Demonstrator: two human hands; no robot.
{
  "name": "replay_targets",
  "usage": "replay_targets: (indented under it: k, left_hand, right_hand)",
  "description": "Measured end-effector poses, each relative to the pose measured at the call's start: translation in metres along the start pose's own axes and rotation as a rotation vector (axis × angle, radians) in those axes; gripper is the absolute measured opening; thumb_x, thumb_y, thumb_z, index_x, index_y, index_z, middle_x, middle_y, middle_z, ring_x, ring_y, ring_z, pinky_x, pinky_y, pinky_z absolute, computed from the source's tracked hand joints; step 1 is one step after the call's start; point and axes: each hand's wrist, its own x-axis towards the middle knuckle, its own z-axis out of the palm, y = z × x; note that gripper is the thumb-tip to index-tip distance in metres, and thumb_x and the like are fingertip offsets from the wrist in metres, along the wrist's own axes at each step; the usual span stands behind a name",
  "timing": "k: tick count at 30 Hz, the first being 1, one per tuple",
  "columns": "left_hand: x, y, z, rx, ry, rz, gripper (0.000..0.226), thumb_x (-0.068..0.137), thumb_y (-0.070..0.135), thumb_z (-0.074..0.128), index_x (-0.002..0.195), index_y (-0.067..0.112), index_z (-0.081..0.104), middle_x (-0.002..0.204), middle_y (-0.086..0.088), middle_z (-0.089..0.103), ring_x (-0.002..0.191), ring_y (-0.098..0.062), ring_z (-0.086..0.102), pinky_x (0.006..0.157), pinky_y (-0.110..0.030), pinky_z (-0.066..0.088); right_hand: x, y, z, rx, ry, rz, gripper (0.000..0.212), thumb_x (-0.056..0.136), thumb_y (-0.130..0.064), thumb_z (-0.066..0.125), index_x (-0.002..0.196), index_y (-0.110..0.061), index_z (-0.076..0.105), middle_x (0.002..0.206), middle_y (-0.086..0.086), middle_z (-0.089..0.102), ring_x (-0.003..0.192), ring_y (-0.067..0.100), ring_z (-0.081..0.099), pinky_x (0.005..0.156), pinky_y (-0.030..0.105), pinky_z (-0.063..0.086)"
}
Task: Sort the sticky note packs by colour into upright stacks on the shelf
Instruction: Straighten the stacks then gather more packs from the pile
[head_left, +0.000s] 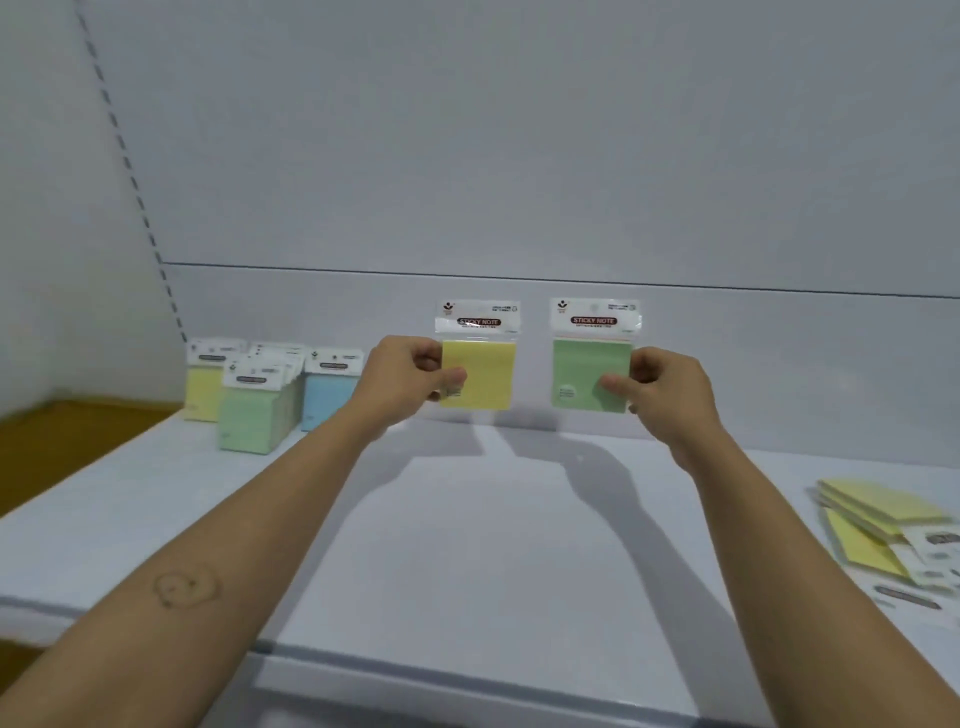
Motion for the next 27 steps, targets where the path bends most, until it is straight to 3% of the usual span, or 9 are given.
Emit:
replay_targets:
  k: [4, 11, 18, 23, 27]
  left_hand:
    - [-0.003, -0.035, -0.065, 0.0, 0.064, -0.045, 0.013, 0.077, 0.004, 0.075, 0.088, 0.007, 0.07, 0.073, -0.011, 0.071, 0.053, -0.007, 0.063, 0.061, -0.024, 0.053]
    - [-0.002, -0.091, -0.165, 0.023, 0.159, -0.101, 0.014, 0.076, 0.005, 0.076, 0.088, 0.006, 0.069, 0.074, -0.009, 0.071, 0.053, -0.004, 0.063, 0.059, -0.022, 0.054]
    - [-0.005, -0.145, -0.244, -0.022, 0.178, -0.138, 0.016, 0.076, 0.002, 0.075, 0.082, 0.015, 0.068, 0.067, 0.001, 0.07, 0.056, -0.004, 0.065, 0.063, -0.026, 0.054]
    - [-0.003, -0.178, -0.278, -0.029, 0.15, -0.136, 0.016, 0.077, 0.0, 0.073, 0.091, 0.007, 0.068, 0.073, -0.007, 0.068, 0.054, -0.003, 0.063, 0.056, -0.018, 0.052]
    - [0.001, -0.198, -0.302, -0.061, 0.188, -0.112, 0.016, 0.08, 0.0, 0.071, 0.09, 0.013, 0.069, 0.073, -0.007, 0.067, 0.056, -0.005, 0.062, 0.06, -0.024, 0.051]
  right_hand:
    - [0.002, -0.032, 0.073, 0.021, -0.08, -0.041, 0.009, 0.076, -0.016, 0.077, 0.074, -0.018, 0.068, 0.083, 0.006, 0.072, 0.075, 0.025, 0.063, 0.074, 0.044, 0.053]
    - [-0.015, -0.065, 0.19, 0.079, -0.202, -0.003, 0.008, 0.076, -0.013, 0.076, 0.077, -0.016, 0.069, 0.082, 0.007, 0.071, 0.076, 0.024, 0.065, 0.071, 0.04, 0.053]
    - [-0.033, -0.094, 0.279, 0.165, -0.231, 0.037, 0.01, 0.08, -0.011, 0.073, 0.078, -0.018, 0.067, 0.081, 0.0, 0.071, 0.073, 0.016, 0.065, 0.063, 0.027, 0.047]
    - [-0.044, -0.109, 0.323, 0.187, -0.203, 0.066, 0.009, 0.08, -0.011, 0.072, 0.079, -0.018, 0.067, 0.083, 0.002, 0.072, 0.075, 0.017, 0.067, 0.064, 0.028, 0.048]
    - [-0.053, -0.116, 0.352, 0.15, -0.218, 0.077, 0.007, 0.079, -0.01, 0.073, 0.078, -0.014, 0.067, 0.087, 0.01, 0.071, 0.076, 0.021, 0.065, 0.065, 0.034, 0.049]
